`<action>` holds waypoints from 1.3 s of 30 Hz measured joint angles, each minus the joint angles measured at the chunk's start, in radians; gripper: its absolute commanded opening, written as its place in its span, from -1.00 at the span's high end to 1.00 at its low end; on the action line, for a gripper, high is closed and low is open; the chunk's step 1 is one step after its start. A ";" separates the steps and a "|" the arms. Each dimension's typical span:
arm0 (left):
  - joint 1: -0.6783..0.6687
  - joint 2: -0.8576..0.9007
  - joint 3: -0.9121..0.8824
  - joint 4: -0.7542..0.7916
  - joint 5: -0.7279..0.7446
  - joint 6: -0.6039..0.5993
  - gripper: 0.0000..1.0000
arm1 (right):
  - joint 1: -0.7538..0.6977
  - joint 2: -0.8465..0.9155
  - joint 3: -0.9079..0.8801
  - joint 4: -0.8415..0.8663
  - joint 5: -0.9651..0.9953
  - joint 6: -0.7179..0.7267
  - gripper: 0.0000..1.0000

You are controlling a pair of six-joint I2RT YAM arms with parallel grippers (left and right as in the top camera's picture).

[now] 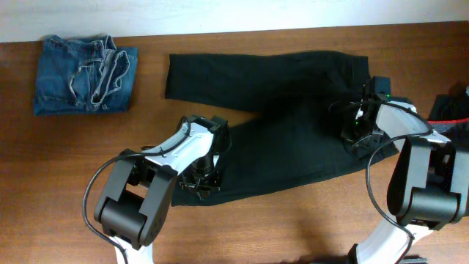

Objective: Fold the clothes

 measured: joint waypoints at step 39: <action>-0.005 -0.001 0.113 -0.050 -0.103 -0.005 0.94 | -0.200 0.014 0.155 -0.255 -0.042 0.077 0.62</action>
